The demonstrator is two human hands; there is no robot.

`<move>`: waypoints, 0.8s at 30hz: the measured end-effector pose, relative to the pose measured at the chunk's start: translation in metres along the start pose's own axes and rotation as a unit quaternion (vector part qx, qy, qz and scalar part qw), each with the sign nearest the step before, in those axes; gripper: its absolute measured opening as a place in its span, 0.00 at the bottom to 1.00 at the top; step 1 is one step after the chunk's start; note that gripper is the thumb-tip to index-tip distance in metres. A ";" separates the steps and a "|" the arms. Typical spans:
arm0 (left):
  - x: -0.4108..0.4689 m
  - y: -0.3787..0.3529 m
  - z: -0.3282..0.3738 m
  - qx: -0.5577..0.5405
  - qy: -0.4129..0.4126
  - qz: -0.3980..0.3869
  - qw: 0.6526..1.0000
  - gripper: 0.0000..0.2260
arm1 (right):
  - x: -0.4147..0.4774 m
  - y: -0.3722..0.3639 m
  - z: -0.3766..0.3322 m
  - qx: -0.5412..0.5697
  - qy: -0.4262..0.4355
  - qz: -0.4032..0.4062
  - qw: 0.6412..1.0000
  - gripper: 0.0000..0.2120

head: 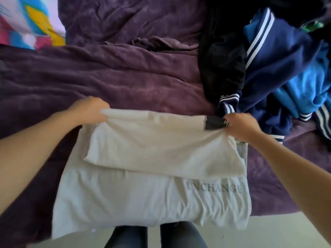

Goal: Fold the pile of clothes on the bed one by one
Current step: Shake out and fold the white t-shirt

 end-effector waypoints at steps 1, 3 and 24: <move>-0.003 0.017 -0.012 -0.058 -0.001 0.050 0.997 0.07 | -0.005 0.015 0.007 0.021 -0.021 0.056 0.998 0.04; -0.018 0.051 -0.032 -0.126 -0.008 0.169 0.977 0.03 | -0.015 0.044 0.017 0.066 -0.042 0.164 0.983 0.06; -0.213 -0.065 -0.028 -0.169 -0.178 0.319 0.915 0.08 | -0.130 -0.068 -0.083 -0.078 0.102 0.046 0.991 0.41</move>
Point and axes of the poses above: each hand's wrist, its own x-axis towards the middle knuckle, its own y-axis out of the back of the hand, z = x × y, the point moved 7 cm from there along x, towards the middle knuckle, and after that the axes turned 15 degrees about y, right-handed, at the moved point
